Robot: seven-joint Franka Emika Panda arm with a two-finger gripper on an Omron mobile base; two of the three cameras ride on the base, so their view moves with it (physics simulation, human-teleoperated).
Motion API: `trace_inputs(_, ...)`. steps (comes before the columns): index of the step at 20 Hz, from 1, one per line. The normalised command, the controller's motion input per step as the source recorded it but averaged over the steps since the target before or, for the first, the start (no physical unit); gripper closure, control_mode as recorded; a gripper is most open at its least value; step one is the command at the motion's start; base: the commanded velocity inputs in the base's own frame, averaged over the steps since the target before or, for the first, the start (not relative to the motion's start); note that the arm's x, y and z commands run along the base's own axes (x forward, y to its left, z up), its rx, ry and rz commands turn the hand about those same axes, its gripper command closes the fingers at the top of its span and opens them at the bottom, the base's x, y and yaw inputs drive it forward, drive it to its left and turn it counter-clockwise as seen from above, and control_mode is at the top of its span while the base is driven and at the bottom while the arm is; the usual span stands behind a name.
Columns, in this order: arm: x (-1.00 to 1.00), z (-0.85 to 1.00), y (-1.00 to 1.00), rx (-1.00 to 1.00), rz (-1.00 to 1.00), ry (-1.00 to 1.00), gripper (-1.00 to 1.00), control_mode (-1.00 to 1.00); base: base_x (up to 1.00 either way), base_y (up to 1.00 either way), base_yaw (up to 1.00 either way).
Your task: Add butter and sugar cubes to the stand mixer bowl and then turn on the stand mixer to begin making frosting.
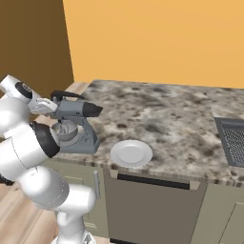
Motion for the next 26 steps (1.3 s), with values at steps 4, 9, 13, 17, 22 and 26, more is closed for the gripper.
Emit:
trace_inputs(4,0.24,0.00,0.00,-0.09,0.03,0.00,-1.00,-1.00,0.00,0.00,0.00)
trace_inputs(9,0.13,0.00,0.00,-0.08,0.08,0.05,-1.00,-1.00,0.00,0.00,0.00)
trace_inputs(13,0.00,0.00,0.00,-0.10,0.10,0.06,-1.00,-1.00,0.00,0.00,0.00)
trace_inputs(17,0.04,0.00,0.00,-0.09,0.09,0.09,-1.00,-1.00,0.00,0.00,0.00)
trace_inputs(22,0.09,0.00,-0.01,-0.08,0.09,0.08,-1.00,-1.00,0.00,0.00,0.00)
trace_inputs(26,0.08,0.00,-0.05,-0.06,0.09,0.06,-1.00,-1.00,0.00,0.00,0.00)
